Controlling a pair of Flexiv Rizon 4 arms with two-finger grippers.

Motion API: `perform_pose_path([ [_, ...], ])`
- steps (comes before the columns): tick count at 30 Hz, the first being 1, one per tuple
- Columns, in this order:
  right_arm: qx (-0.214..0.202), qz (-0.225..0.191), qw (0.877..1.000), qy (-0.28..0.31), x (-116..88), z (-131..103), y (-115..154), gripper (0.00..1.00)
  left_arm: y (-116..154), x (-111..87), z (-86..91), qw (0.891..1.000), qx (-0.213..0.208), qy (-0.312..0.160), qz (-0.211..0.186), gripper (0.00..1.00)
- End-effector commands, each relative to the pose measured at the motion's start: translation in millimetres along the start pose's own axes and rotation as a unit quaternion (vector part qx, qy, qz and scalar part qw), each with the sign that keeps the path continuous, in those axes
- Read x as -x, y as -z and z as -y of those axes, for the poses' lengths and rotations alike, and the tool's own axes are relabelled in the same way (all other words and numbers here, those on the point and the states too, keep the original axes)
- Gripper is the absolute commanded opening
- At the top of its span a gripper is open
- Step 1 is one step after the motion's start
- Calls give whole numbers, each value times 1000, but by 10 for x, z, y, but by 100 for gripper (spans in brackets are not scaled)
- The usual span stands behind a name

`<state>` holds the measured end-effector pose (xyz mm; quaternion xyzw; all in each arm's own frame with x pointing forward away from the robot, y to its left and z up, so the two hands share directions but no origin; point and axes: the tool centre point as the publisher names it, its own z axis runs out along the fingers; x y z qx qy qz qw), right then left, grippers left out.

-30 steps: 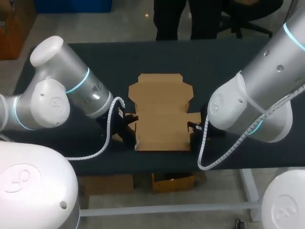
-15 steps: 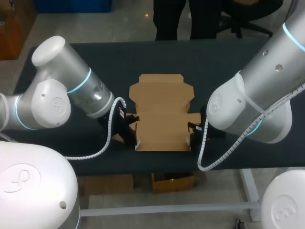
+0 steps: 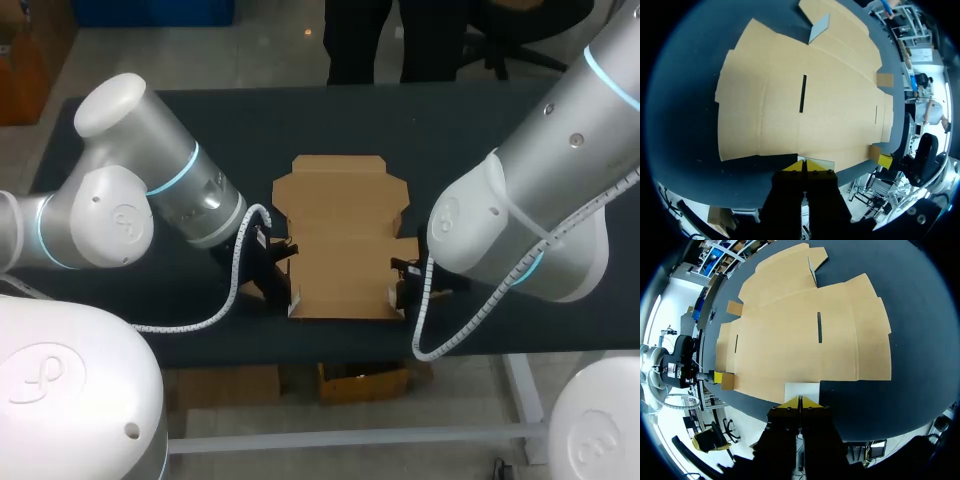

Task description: Assemble the packaging by folding the flat box into shape, placing the metal phone stand inside, and closing the box properly

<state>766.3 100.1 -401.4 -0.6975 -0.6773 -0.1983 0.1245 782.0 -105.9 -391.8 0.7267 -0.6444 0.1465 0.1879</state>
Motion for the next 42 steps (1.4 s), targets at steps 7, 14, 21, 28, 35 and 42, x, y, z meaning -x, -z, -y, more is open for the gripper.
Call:
perform_pose_path([
  [7,-4,3,1000,1,-30,-8,-34,0,-57,-27,14,1000,4,2,5,0],
  [14,-7,2,1000,0,-18,-13,-74,0,-86,-44,16,1000,6,-1,6,0],
  [21,-13,3,1000,1,-34,-39,-119,0,-114,-42,36,1000,10,-3,1,0],
  [28,-18,4,1000,3,-48,-62,-154,0,-124,-73,21,1000,-1,-4,4,0],
  [35,-20,5,1000,1,-44,-64,-162,0,-137,-102,12,1000,-3,-6,7,0],
  [42,-19,5,1000,2,-37,-67,-159,0,-143,-112,11,1000,-3,-5,7,0],
])
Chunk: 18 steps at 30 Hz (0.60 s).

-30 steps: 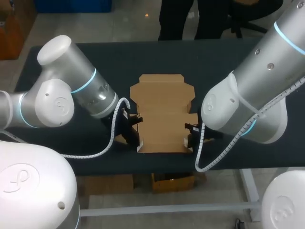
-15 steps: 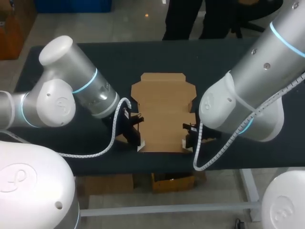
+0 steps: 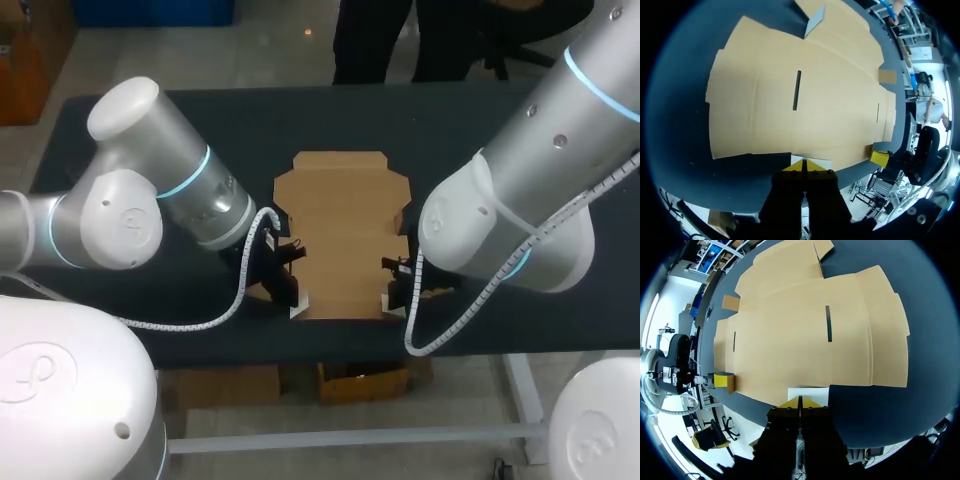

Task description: Assemble the packaging by folding the flat box into shape, placing the metal phone stand inside, and closing the box properly

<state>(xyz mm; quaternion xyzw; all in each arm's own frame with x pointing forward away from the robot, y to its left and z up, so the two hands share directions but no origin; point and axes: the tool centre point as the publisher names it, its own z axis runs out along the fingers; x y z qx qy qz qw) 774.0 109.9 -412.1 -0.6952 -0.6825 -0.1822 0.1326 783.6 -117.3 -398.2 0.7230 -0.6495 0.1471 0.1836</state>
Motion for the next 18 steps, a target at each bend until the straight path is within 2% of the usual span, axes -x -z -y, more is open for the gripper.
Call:
perform_pose_path([
  [1,-1,-2,1000,0,11,-12,-19,0,-39,-38,3,1000,-4,4,6,0],
  [18,-10,-2,1000,-2,37,-32,-89,0,-125,-69,38,1000,-4,6,7,0],
])
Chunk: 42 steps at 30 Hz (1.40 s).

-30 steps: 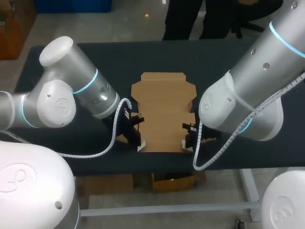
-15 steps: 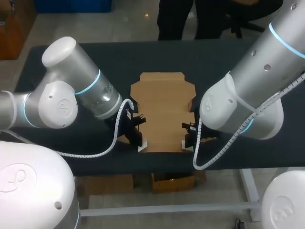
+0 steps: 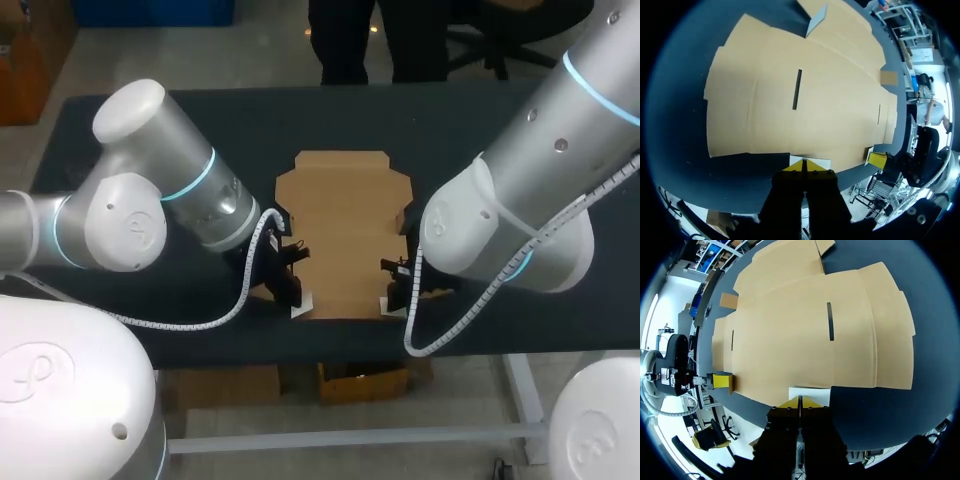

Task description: Assemble the packaging by folding the flat box into shape, placing the metal phone stand inside, and closing the box properly

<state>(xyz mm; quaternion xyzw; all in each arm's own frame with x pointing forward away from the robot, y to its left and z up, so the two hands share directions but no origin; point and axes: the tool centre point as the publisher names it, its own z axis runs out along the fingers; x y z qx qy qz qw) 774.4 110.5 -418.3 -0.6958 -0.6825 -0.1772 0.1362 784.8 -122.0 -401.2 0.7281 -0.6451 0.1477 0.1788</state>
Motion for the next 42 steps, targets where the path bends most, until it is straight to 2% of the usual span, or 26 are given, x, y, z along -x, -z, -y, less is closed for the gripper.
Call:
perform_pose_path([
  [1,-5,-4,1000,0,18,-37,-35,0,-83,-40,28,1000,2,0,5,0],
  [29,-17,-6,1000,-7,95,-84,-106,0,-257,-12,87,1000,-6,8,22,0],
  [42,-1,0,1000,-7,47,-32,28,0,-108,-23,12,999,-28,10,23,0],
])
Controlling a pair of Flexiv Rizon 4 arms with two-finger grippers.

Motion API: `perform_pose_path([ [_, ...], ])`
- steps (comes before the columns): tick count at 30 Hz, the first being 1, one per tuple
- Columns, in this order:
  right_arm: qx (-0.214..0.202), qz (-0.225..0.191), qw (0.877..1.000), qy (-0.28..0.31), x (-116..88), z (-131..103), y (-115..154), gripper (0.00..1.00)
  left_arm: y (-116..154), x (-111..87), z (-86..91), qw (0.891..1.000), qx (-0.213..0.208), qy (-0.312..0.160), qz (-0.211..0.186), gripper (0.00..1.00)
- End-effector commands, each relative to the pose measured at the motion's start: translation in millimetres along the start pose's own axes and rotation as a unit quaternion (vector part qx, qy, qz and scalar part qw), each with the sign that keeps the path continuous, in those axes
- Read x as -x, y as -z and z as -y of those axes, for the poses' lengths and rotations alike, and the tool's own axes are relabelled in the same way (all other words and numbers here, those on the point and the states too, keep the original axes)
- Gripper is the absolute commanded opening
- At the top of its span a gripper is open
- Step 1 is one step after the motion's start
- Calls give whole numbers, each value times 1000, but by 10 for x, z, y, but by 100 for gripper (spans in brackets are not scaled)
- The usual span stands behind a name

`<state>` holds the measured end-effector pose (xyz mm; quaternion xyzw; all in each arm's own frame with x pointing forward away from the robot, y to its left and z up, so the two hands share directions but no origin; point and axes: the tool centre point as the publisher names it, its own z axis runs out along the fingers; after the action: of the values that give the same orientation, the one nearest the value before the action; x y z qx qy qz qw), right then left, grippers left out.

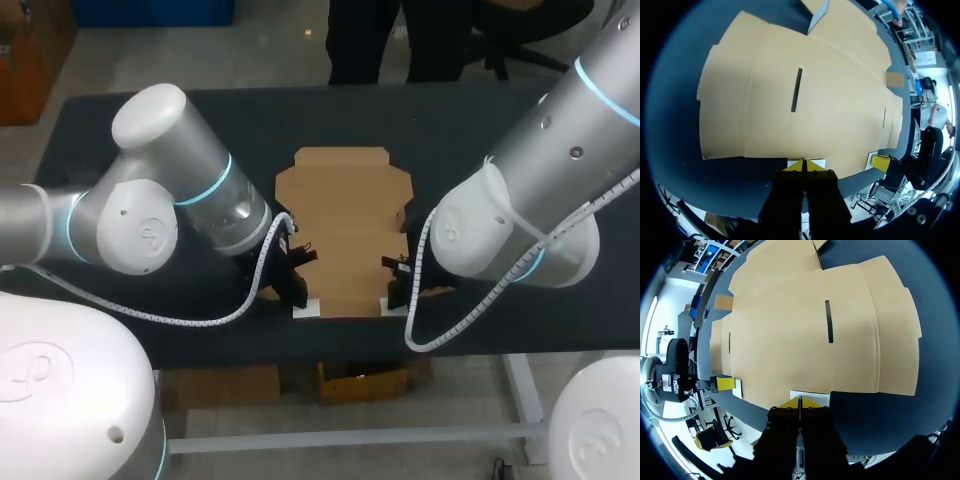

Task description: Assemble the packaging by folding the flat box into shape, placing the metal phone stand inside, and closing the box properly

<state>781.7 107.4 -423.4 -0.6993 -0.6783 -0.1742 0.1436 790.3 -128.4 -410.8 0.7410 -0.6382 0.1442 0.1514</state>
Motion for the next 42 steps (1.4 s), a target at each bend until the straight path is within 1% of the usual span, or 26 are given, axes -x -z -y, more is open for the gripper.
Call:
perform_pose_path([
  [1,6,4,1000,0,-4,42,72,0,16,-2,-43,1000,-8,0,2,0],
  [8,9,8,1000,-4,14,45,89,0,43,-15,-54,1000,-11,3,3,0],
  [15,5,8,1000,-9,48,37,59,0,52,-42,-84,1000,0,1,4,0],
  [26,-7,8,1000,-13,83,-16,-32,0,-106,-14,-3,1000,19,9,9,0],
  [32,-10,9,1000,-13,77,-22,-42,0,-155,9,9,1000,24,14,10,0],
  [42,5,5,1000,-5,35,26,123,0,0,22,-7,1000,10,18,4,0],
])
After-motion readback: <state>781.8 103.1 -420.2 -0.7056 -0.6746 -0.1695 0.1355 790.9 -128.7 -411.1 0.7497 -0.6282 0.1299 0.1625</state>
